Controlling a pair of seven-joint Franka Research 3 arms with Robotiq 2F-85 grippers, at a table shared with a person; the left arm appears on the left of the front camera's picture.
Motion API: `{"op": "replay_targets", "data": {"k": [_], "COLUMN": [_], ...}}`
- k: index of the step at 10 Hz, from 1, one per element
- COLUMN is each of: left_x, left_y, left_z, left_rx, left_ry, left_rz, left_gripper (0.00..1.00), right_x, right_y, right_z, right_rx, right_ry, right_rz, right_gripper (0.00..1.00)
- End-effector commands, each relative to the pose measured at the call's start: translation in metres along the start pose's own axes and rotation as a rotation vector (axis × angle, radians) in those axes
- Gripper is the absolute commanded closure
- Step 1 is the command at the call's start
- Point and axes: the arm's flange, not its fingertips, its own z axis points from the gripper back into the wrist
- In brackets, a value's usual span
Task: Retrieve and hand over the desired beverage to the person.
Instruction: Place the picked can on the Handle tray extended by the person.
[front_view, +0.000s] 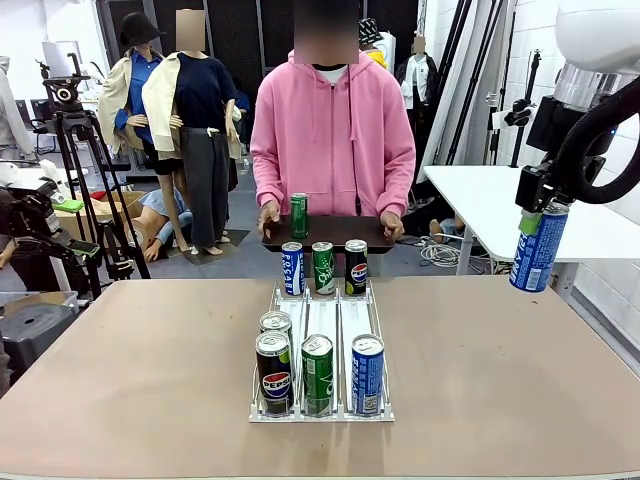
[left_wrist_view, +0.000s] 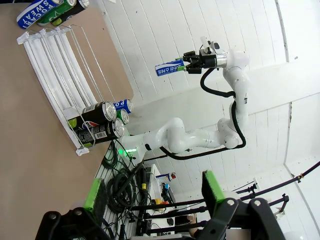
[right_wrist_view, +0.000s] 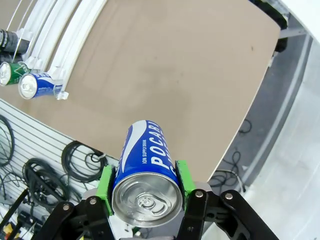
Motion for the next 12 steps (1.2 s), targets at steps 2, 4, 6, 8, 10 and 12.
{"op": "replay_targets", "data": {"k": [2,4,6,8,10,12], "left_x": [-0.0012,-0.0012,-0.0012,-0.0012,-0.0012,-0.0012], "left_y": [-0.0007,-0.0007,-0.0007,-0.0007,-0.0007,-0.0007], "left_z": [-0.0014,-0.0014,-0.0014,-0.0014,-0.0014,-0.0014], "left_rx": [0.007,0.007,0.007,0.007,0.007,0.007], "left_ry": [-0.006,-0.006,-0.006,-0.006,-0.006,-0.006], "left_rz": [0.002,0.002,0.002,0.002,0.002,0.002], "left_gripper": [0.0,0.0,0.0,0.0,0.0,0.0], "right_x": [-0.0009,-0.0009,-0.0009,-0.0009,-0.0009,-0.0009], "right_y": [0.0013,0.0013,0.0013,0.0013,0.0013,0.0013], "right_z": [0.001,0.001,0.001,0.001,0.001,0.001], "right_rx": [-0.001,-0.001,-0.001,-0.001,-0.001,-0.001], "right_ry": [0.001,0.001,0.001,0.001,0.001,0.001], "right_rz": [-0.012,-0.012,-0.012,-0.012,-0.012,-0.012], "right_gripper": [1.0,1.0,1.0,1.0,1.0,1.0]}}
